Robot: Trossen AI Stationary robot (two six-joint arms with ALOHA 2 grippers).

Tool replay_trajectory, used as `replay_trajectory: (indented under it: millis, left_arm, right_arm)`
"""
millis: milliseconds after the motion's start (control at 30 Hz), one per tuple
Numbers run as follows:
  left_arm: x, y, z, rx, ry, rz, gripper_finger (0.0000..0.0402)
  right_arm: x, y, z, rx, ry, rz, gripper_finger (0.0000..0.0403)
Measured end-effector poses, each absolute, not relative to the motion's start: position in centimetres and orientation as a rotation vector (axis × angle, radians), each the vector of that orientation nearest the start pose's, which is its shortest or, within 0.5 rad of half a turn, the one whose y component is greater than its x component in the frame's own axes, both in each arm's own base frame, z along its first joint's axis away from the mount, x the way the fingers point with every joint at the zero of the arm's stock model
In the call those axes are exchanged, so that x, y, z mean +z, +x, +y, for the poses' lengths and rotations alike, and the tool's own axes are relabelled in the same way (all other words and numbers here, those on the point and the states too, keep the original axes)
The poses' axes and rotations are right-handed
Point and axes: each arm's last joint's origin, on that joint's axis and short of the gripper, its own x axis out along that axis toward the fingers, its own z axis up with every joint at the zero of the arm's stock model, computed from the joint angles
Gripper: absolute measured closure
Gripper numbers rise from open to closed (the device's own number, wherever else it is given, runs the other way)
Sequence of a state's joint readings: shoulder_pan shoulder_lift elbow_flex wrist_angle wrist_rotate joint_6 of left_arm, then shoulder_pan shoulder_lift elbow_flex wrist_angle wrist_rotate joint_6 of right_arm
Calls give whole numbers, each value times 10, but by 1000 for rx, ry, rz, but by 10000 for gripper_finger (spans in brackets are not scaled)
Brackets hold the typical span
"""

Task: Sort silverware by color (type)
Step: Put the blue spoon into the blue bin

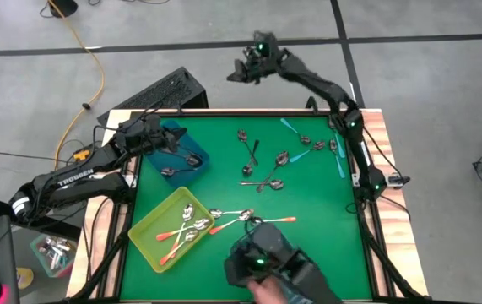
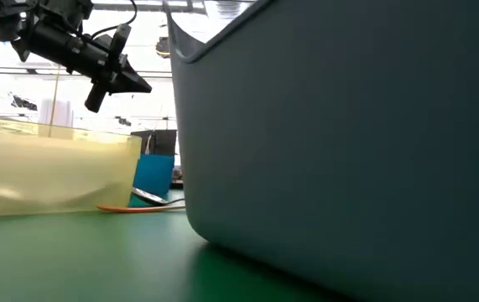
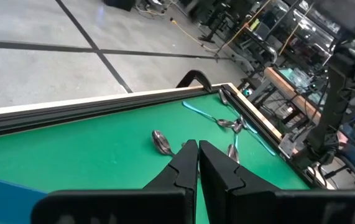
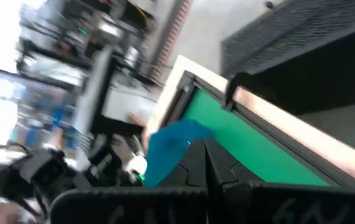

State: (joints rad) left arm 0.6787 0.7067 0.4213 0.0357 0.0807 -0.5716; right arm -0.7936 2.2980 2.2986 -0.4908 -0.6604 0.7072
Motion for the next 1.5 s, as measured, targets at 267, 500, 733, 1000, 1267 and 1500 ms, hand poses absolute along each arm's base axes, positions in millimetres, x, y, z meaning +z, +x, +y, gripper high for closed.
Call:
replay_trajectory:
  millis: [267,500,733,1000,1267,1500]
  left_arm:
    - [240,130,102,658,-651,55,401]
    - [240,129,103,688,-640,50,401]
    - [240,129,103,689,-640,50,401]
    - [240,129,103,686,-667,42,401]
    - [239,129,102,686,-703,31,401]
    - [239,130,102,664,-722,35,401]
  right_arm:
    - [406,264,-297,-786,714,618,403]
    - [409,190,-249,-1498,482,1051,403]
    - [320,166,-234,-1494,673,1032,403]
    - [215,140,-216,-1495,860,1014,403]
    - [187,154,-222,-1590,851,988,403]
    - [154,156,-230,-1747,777,1105,403]
